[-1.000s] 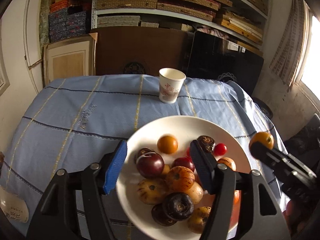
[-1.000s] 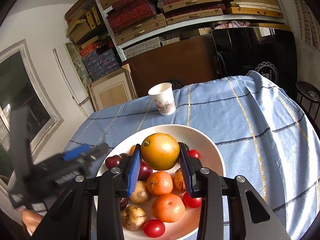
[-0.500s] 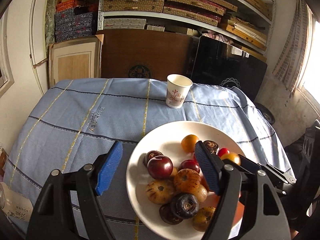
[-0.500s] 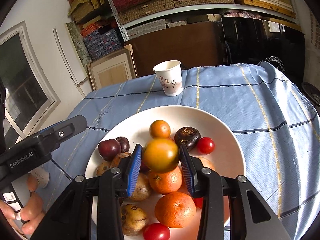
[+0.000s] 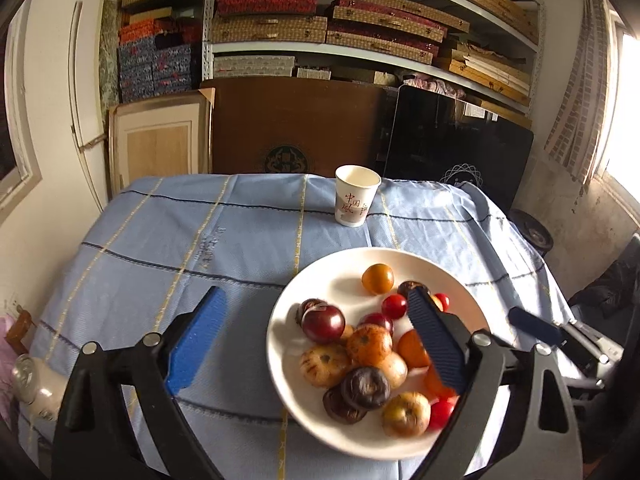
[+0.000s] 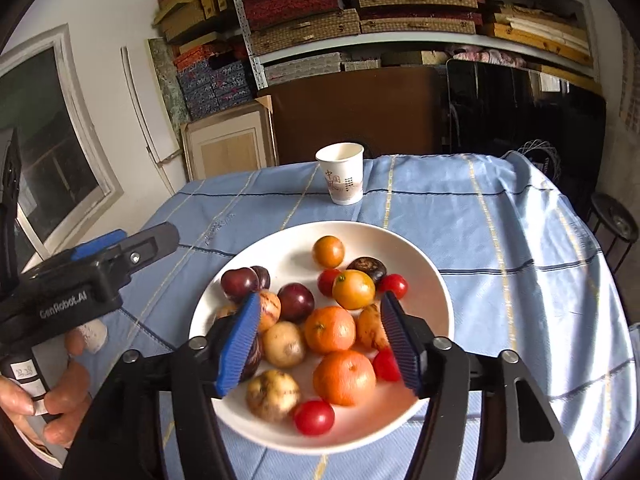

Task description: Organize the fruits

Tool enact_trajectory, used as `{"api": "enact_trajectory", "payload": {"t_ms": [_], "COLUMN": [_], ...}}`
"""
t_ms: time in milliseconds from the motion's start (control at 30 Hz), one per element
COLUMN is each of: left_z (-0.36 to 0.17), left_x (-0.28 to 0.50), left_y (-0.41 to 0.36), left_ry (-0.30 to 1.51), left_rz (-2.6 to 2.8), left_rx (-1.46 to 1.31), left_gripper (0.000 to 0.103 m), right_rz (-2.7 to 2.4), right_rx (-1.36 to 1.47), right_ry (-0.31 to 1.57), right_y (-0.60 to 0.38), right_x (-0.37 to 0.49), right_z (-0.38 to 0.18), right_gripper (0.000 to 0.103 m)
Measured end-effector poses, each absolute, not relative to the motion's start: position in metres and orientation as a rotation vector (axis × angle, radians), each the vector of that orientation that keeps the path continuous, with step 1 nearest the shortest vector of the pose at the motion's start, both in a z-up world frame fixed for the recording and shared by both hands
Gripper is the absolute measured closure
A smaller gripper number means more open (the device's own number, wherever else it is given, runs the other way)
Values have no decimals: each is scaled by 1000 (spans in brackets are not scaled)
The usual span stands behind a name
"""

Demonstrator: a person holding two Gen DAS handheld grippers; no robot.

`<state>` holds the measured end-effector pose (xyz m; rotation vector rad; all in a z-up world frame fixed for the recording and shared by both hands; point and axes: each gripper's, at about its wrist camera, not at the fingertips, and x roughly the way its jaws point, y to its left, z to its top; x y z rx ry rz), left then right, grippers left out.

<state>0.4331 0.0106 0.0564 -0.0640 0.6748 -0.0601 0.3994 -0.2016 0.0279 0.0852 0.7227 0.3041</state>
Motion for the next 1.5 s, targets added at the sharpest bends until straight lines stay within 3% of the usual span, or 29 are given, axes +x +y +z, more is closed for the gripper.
{"api": "enact_trajectory", "payload": {"t_ms": [600,1500], "left_z": [46,11], "left_x": [278,276], "left_y": [19,11], "left_ry": [633,706], "left_rz": [0,-31], "left_rx": [14,21], "left_gripper": [7,5], "right_rz": [360,355], "right_rx": [11,-59], "right_ry": [670,716], "right_y": [-217,-213], "right_x": [278,264], "right_z": [30,1], "right_gripper": [30,27]}}
